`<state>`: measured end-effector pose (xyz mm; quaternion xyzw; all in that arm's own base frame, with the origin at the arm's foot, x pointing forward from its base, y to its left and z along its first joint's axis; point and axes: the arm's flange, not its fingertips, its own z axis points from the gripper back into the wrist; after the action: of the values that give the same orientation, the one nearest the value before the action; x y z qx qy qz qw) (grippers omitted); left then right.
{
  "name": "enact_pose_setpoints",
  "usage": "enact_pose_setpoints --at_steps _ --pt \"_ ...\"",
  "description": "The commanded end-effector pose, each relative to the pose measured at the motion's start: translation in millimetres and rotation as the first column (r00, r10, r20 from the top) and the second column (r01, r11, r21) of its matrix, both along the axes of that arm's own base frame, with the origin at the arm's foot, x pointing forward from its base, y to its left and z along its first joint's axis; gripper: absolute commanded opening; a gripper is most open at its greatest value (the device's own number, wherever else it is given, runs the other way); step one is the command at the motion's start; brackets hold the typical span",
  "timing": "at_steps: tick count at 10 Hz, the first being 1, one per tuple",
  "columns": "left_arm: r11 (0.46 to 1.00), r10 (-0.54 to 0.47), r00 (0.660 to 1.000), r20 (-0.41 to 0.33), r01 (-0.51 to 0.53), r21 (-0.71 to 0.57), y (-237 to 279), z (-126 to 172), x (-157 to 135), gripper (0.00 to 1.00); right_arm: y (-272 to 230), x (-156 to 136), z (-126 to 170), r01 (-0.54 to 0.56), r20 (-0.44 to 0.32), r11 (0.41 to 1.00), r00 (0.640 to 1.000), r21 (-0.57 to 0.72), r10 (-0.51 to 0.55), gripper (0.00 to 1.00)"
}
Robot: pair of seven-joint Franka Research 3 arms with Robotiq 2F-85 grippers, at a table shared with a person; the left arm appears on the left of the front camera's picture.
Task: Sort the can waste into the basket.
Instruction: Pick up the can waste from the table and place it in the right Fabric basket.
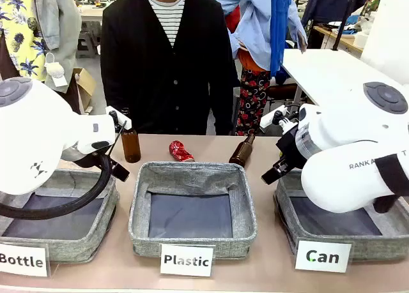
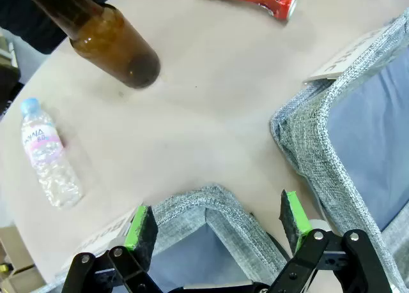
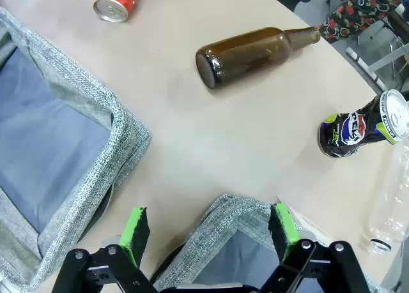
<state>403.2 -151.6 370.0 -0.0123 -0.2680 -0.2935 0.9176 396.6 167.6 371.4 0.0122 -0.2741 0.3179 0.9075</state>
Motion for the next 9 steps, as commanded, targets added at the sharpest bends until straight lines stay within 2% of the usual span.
enact_pose_setpoints --at_steps 1,9 --pt "1.000 0.000 1.000 0.000 0.000 0.000 0.0 0.0 0.0 1.00 0.0 0.0 0.0 0.000 0.000 1.000 1.000 0.000 0.000 1.00" --pt "1.000 0.000 1.000 0.000 0.000 0.000 0.0 0.0 0.0 1.00 0.0 0.0 0.0 0.000 0.000 1.000 1.000 0.000 0.000 1.00"
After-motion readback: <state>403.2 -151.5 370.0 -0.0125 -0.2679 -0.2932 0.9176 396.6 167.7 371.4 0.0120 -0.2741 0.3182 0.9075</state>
